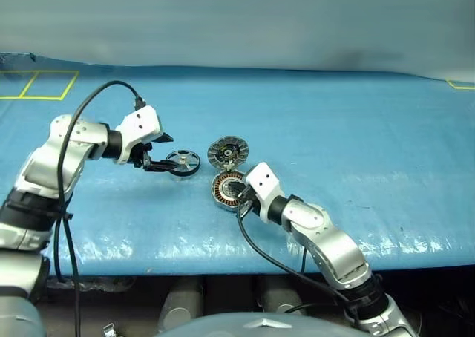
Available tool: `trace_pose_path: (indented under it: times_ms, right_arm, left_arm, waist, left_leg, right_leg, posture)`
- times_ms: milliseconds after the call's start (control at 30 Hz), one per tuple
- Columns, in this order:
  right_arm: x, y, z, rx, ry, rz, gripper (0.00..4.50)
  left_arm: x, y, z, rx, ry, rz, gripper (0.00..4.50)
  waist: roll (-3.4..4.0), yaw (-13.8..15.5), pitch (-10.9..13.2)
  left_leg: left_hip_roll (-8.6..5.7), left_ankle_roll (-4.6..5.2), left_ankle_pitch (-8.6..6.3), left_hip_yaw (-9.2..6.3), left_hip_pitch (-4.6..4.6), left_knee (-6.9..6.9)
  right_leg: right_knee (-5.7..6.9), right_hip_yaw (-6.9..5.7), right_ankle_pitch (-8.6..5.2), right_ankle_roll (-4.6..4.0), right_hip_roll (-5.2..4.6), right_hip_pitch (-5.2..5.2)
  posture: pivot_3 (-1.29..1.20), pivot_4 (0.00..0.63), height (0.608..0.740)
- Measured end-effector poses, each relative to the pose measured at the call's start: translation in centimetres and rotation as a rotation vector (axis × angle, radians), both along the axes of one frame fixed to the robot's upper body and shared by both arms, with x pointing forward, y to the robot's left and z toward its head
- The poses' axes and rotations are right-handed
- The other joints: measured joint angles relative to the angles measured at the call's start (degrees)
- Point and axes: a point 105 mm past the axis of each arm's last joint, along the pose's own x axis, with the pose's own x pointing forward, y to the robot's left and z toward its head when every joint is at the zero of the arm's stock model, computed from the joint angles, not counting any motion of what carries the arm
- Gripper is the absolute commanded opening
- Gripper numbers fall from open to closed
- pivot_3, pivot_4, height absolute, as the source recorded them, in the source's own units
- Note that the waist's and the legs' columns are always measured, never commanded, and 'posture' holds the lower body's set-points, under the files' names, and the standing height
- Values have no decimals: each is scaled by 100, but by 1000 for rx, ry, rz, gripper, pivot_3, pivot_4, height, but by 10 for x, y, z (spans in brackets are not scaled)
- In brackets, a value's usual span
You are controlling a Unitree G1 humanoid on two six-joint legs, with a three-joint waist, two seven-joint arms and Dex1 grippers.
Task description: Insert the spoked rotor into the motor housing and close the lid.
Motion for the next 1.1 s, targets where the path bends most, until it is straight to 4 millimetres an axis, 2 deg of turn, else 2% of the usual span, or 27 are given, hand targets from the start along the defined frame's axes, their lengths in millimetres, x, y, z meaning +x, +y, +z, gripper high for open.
trace_pose_path:
  times_ms: [133,300,433,567,800,967,1100]
  right_arm:
    - [1,0,-1,0,3,-1,0]
    - [-2,1,-4,-3,13,16,0]
    - [-5,2,-7,-14,21,34,0]
    - [-7,-2,-10,-32,30,41,0]
    - [-10,-4,-10,-36,32,41,0]
    - [-11,-4,-10,-35,33,42,0]
    - [-11,-4,-10,-34,32,41,0]
  left_arm:
    - [20,-7,8,85,11,-36,4467]
    - [30,-9,9,225,81,-94,4467]
    - [34,-10,-6,402,167,-150,4467]
    - [35,-7,-23,508,239,-155,4467]
    - [44,-11,-21,599,251,-147,4467]
    - [48,-20,-27,621,252,-157,4467]
    - [50,-23,-24,622,241,-169,3630]
  waist:
    - [-3,1,2]
    - [-12,-28,9]
    - [-14,-37,11]
    - [-23,-48,17]
    - [-36,-46,25]
    - [-39,-49,28]
    - [-42,-56,29]
  left_leg:
    - [0,1,0,0,-5,2]
    - [0,1,0,-1,-7,2]
    - [-1,2,0,0,-8,3]
    - [0,2,0,-2,-13,6]
    - [-1,4,0,-4,-17,12]
    - [-2,4,-1,-5,-18,19]
    - [-2,5,-1,-5,-18,20]
  right_leg:
    - [-1,0,11,19,0,-1]
    - [2,1,11,21,1,-5]
    - [2,2,12,22,1,-5]
    - [4,2,13,24,1,-9]
    - [3,1,15,29,0,-7]
    - [5,1,16,32,1,-6]
    - [7,1,17,33,1,-6]
  posture:
    - [0,150,740]
    - [0,150,740]
    - [0,150,740]
    - [0,150,740]
    - [0,150,740]
    - [0,150,740]
    - [0,150,740]
